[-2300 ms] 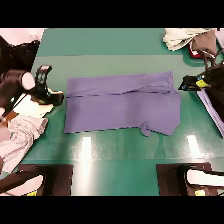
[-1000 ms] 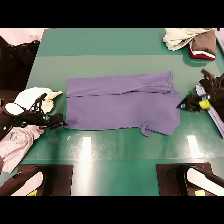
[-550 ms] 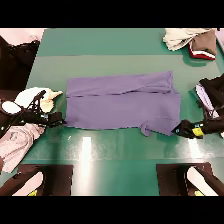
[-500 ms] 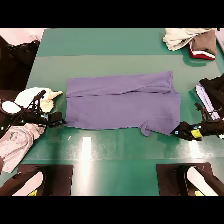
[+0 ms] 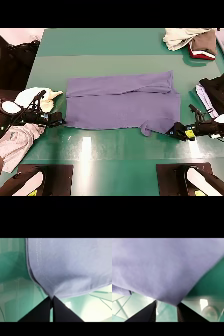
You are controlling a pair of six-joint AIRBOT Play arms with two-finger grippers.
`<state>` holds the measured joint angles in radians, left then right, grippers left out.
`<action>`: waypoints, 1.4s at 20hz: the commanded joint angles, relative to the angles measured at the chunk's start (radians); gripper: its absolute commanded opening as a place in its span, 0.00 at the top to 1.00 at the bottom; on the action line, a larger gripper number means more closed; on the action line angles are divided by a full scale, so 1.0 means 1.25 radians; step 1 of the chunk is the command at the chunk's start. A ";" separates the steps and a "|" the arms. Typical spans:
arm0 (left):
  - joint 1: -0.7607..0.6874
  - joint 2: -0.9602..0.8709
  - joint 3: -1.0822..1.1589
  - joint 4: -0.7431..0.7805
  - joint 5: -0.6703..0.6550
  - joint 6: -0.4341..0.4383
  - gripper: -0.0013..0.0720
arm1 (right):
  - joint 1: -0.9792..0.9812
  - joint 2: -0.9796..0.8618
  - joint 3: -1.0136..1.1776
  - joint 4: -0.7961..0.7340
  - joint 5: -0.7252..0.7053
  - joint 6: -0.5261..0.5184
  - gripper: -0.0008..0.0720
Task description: Fold the shirts.
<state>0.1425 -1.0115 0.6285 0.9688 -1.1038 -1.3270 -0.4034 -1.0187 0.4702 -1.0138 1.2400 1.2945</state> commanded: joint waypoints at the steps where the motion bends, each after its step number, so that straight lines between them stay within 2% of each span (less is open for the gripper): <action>1: 0.001 0.001 0.001 0.000 0.000 0.000 0.95 | 0.035 -0.005 -0.002 0.001 -0.062 -0.002 0.57; 2: 0.001 0.001 0.001 0.000 0.000 0.000 0.95 | 0.035 -0.005 -0.002 0.001 -0.065 -0.002 0.58; 3: 0.001 0.001 0.001 0.001 -0.001 0.000 0.95 | 0.035 -0.005 -0.002 0.001 -0.065 -0.002 0.77; 4: 0.001 0.001 0.001 0.002 -0.002 0.000 0.95 | 0.035 -0.004 -0.002 0.000 -0.064 -0.002 0.90; 6: 0.001 0.001 0.007 0.014 -0.010 -0.001 0.95 | 0.035 0.011 -0.002 -0.007 -0.056 -0.002 0.97; 9: 0.001 0.037 0.036 0.056 -0.053 -0.010 0.95 | 0.035 0.094 0.015 -0.023 0.010 0.000 0.97; 14: 0.001 0.226 0.041 0.085 -0.181 -0.034 0.95 | 0.035 0.230 0.150 -0.193 0.258 0.086 0.97; 16: 0.001 0.284 0.041 0.085 -0.216 -0.052 0.95 | 0.035 0.264 0.186 -0.210 0.288 0.113 0.97; 19: 0.001 0.302 0.041 0.085 -0.205 -0.052 0.95 | 0.035 0.282 0.219 -0.191 0.257 0.119 0.97; 21: 0.001 0.302 0.041 0.083 -0.145 -0.052 0.95 | 0.036 0.256 0.246 -0.143 0.215 0.117 0.97; 23: 0.001 0.300 0.041 0.083 -0.092 -0.052 0.95 | 0.048 0.203 0.294 -0.109 0.162 0.114 0.97; 28: 0.001 0.268 0.041 0.092 0.066 -0.073 0.95 | 0.152 0.020 0.456 -0.111 0.054 0.110 0.97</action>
<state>0.1425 -0.6529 0.6788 1.0794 -1.1465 -1.3994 -0.2745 -0.8803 0.9375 -1.1652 1.3945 1.4334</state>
